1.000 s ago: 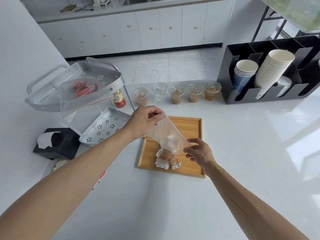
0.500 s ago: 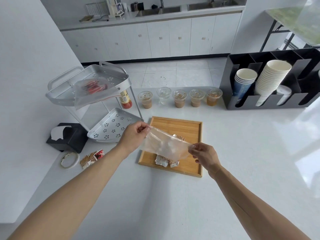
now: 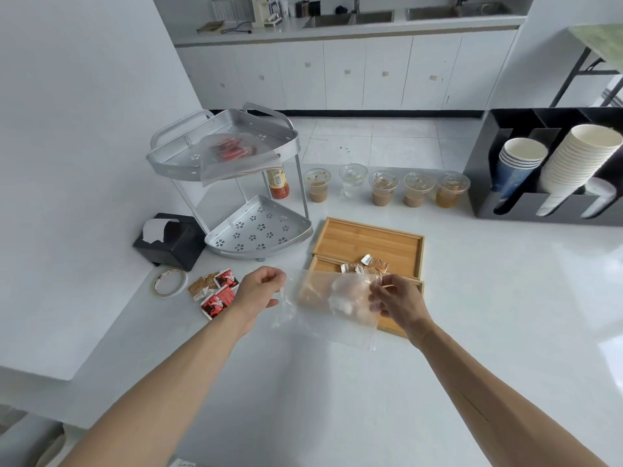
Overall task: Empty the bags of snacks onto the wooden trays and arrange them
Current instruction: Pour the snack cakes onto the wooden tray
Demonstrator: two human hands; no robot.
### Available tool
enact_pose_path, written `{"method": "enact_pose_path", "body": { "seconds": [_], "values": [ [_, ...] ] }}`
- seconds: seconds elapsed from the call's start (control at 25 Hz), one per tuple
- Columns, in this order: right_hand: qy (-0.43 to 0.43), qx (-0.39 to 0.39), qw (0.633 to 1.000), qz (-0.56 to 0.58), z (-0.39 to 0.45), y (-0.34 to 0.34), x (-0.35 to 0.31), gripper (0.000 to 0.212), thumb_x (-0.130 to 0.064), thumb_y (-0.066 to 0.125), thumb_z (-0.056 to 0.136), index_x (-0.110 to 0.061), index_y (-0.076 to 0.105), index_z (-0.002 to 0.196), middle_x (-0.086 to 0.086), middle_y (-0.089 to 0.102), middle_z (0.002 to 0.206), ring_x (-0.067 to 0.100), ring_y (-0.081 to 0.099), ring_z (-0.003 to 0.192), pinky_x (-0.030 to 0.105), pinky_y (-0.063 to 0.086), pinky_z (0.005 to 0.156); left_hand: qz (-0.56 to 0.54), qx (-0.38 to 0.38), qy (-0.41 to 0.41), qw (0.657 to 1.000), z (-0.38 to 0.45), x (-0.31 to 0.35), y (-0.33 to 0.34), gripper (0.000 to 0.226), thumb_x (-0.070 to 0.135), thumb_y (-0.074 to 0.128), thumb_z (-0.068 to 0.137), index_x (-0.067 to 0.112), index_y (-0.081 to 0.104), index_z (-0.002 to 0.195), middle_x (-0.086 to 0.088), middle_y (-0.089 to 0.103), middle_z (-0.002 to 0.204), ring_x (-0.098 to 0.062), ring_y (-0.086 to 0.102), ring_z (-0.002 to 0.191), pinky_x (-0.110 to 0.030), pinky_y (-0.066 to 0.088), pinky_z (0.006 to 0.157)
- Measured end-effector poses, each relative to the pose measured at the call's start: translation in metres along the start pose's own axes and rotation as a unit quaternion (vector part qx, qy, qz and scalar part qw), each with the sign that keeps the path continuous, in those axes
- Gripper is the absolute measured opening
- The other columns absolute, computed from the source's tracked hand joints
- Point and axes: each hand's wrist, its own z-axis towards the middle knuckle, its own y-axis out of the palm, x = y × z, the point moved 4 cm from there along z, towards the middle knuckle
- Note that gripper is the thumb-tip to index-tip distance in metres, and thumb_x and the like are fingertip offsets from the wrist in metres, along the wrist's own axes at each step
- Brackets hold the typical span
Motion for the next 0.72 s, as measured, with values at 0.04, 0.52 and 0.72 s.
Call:
{"method": "enact_pose_path", "body": {
  "seconds": [0.04, 0.52, 0.72],
  "values": [
    [0.004, -0.005, 1.0, -0.003, -0.001, 0.01, 0.0, 0.013, -0.021, 0.062, 0.094, -0.008, 0.06, 0.095, 0.008, 0.073, 0.076, 0.022, 0.065, 0.063, 0.034, 0.048, 0.063, -0.006, 0.004, -0.014, 1.0, 0.0, -0.006, -0.007, 0.005, 0.021, 0.06, 0.094, 0.019, 0.063, 0.091, 0.0, 0.062, 0.092, -0.016, 0.06, 0.086, -0.031, 0.051, 0.071],
    [0.05, -0.063, 0.994, -0.077, -0.013, 0.165, 0.009, 0.009, -0.021, 0.054, 0.098, -0.014, 0.052, 0.102, 0.01, 0.069, 0.076, 0.016, 0.063, 0.05, 0.028, 0.05, 0.047, -0.065, -0.004, -0.142, 0.988, -0.015, -0.094, -0.123, 0.035, 0.011, 0.065, 0.087, 0.019, 0.056, 0.12, -0.008, 0.068, 0.097, -0.021, 0.068, 0.081, -0.035, 0.051, 0.073],
    [0.104, -0.128, 0.981, -0.101, -0.017, 0.236, 0.016, 0.025, -0.002, 0.061, 0.082, -0.016, 0.056, 0.102, 0.018, 0.07, 0.09, 0.021, 0.065, 0.057, 0.031, 0.057, 0.056, -0.049, 0.064, -0.123, 0.989, -0.017, -0.128, -0.193, 0.041, 0.004, 0.07, 0.085, 0.017, 0.056, 0.122, -0.012, 0.066, 0.099, -0.023, 0.063, 0.079, -0.036, 0.049, 0.071]
  ]
}}
